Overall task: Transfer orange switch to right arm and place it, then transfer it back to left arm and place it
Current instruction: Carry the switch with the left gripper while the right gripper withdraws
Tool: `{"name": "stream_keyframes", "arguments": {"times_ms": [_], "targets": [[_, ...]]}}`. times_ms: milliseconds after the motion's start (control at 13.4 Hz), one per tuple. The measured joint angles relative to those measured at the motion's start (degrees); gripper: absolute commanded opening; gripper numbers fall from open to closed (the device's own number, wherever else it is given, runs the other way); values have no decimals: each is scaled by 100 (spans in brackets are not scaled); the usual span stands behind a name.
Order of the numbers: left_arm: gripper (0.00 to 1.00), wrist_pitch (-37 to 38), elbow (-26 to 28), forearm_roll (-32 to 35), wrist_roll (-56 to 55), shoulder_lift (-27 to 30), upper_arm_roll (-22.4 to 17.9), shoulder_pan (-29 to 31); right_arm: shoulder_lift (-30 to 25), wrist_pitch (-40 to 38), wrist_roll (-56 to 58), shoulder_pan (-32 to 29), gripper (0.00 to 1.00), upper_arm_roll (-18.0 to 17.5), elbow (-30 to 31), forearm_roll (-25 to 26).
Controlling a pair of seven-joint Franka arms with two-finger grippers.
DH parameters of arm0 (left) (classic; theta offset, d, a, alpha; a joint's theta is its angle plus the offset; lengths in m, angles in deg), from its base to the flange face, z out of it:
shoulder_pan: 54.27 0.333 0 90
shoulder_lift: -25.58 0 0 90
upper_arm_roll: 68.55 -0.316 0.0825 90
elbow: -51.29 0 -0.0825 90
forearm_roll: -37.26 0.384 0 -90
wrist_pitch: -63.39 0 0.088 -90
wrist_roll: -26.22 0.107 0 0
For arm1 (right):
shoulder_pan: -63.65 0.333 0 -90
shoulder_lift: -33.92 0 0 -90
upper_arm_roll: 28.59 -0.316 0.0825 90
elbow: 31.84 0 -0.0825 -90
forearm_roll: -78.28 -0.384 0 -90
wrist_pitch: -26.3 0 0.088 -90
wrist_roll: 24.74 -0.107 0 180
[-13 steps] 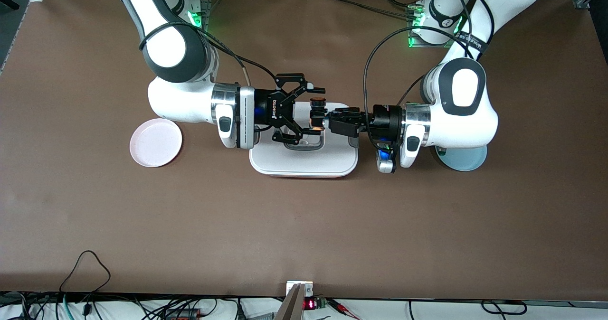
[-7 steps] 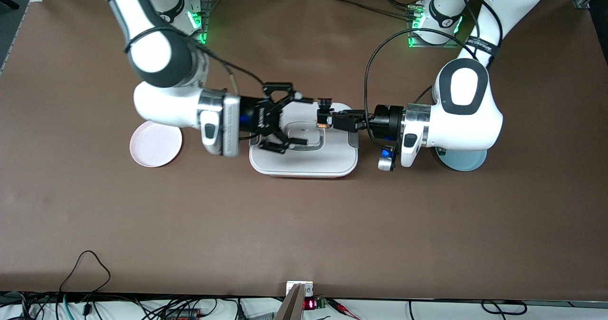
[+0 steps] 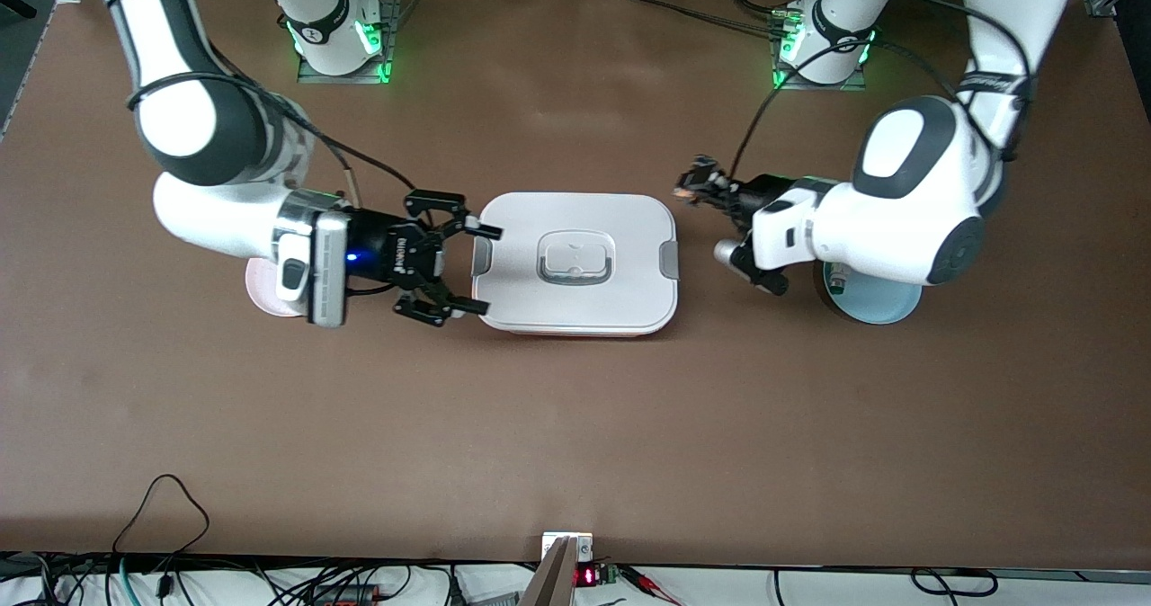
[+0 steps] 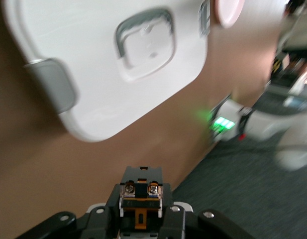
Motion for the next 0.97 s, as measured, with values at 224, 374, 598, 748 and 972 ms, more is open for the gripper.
{"name": "stream_keyframes", "arguments": {"times_ms": [224,374,598,748,972], "targets": [[0,588,19,1024,1491,159,-9,513,-123,-61,-891,-274,100,1,28,926],[0,703,129,1694,2595,213,-21,920,-239,-68,-1529,-487,100,5,29,1763],[0,448,439,2702,4315,225,-30,1577,-301,-439,-2422,-963,100,19,36,2900],[0,-153,758,3254,5195,253,-29,1857,-301,-540,-3071,-1152,100,20,50,3849],[0,-1382,1462,3837,6183,312,-26,2142,-330,-712,-4829,-1197,100,18,50,5160]]}}
